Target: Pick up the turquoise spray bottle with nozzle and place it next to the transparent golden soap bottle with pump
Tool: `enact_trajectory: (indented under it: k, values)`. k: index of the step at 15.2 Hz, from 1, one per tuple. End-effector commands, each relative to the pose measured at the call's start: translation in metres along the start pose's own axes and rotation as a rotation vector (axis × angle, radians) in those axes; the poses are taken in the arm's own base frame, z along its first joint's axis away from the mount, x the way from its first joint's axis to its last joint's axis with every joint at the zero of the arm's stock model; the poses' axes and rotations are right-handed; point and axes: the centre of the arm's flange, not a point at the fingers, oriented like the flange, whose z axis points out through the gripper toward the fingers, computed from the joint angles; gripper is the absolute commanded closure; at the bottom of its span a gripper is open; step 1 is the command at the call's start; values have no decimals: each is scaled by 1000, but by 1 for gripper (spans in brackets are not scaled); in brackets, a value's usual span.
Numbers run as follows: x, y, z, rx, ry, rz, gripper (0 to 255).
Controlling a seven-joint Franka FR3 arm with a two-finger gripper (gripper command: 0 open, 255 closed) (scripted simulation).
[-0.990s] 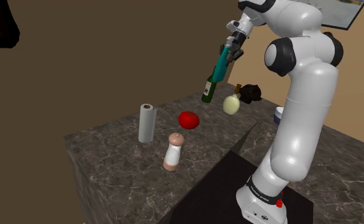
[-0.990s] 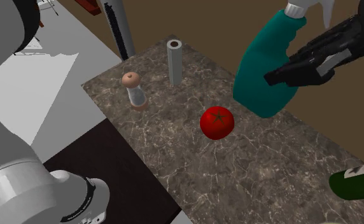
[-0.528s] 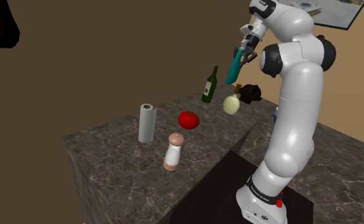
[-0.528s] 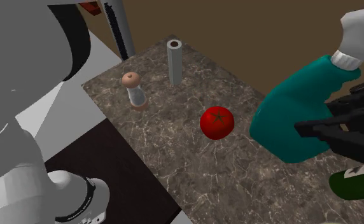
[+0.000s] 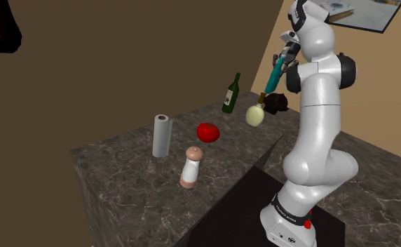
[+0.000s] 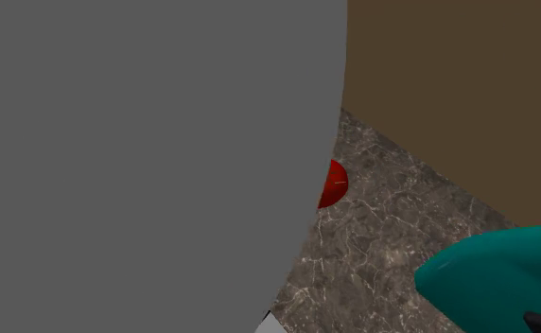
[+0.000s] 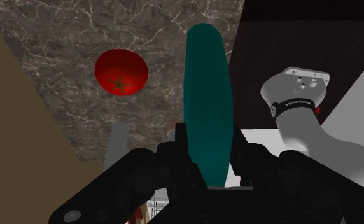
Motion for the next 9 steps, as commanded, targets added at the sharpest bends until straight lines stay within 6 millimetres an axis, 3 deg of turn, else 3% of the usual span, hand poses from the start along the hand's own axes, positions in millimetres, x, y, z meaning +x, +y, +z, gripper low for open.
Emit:
enact_trajectory:
  k: [1, 9]
  values:
    - [-12, -9, 0, 0, 1, -2, 255]
    - [-33, -9, 37, 0, 1, -2, 255]
